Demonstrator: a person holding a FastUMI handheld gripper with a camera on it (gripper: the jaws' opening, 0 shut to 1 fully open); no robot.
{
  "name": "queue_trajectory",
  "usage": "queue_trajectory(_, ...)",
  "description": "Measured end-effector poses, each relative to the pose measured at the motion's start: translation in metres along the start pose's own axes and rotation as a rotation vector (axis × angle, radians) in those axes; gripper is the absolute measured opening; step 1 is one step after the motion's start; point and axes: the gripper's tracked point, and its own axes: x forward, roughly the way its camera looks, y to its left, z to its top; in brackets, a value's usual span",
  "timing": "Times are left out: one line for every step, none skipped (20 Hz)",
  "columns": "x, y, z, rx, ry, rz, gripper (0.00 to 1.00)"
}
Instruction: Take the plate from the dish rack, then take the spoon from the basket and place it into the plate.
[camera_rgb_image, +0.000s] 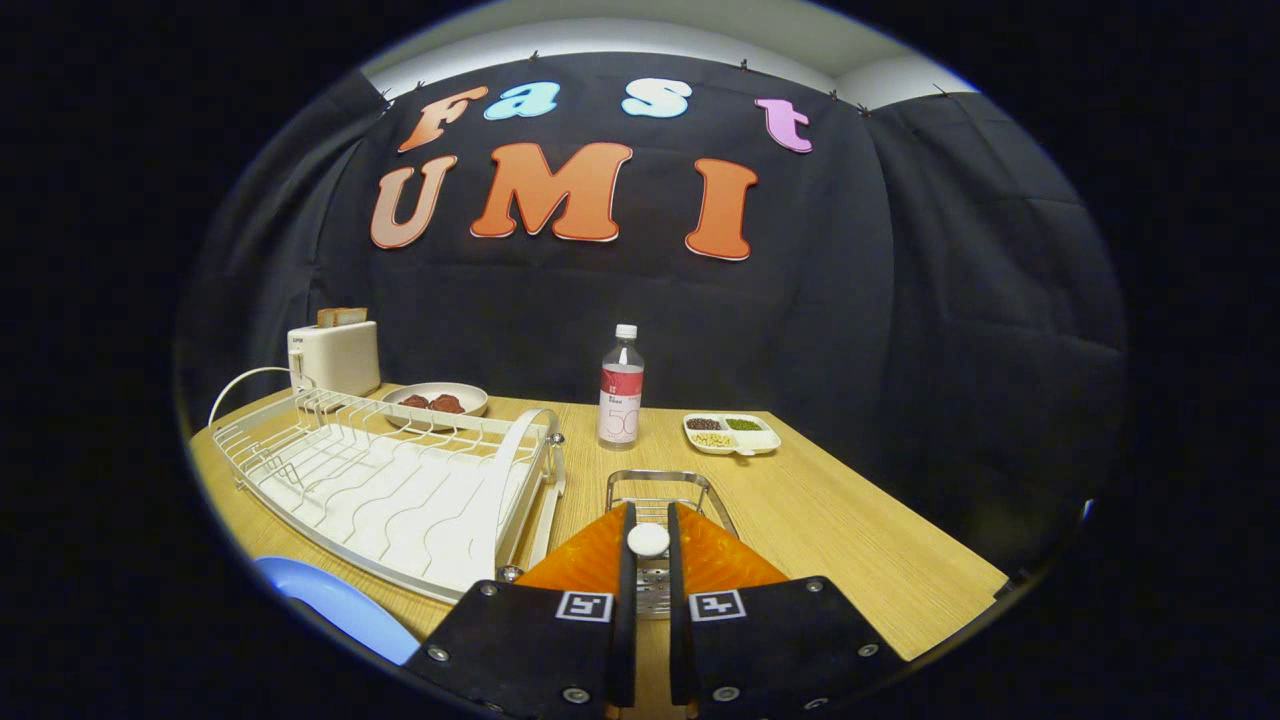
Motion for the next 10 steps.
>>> queue_trajectory(0.000,0.000,0.001,0.000,0.002,0.004,0.14)
queue_trajectory(0.001,-0.004,0.001,-0.001,0.002,-0.002,0.14)
queue_trajectory(0.003,-0.004,0.003,0.007,0.005,0.003,0.12)
queue_trajectory(0.003,-0.004,0.004,0.012,0.008,0.004,0.11)
queue_trajectory(0.005,-0.005,0.007,0.017,0.005,0.007,0.11)
queue_trajectory(0.007,-0.006,0.010,0.024,0.002,0.007,0.11)
queue_trajectory(0.009,-0.008,0.012,0.034,0.006,0.008,0.10)
queue_trajectory(0.010,-0.009,0.014,0.045,0.012,0.011,0.09)
queue_trajectory(0.013,-0.010,0.016,0.053,0.021,0.015,0.09)
queue_trajectory(0.015,-0.010,0.019,0.060,0.029,0.017,0.09)
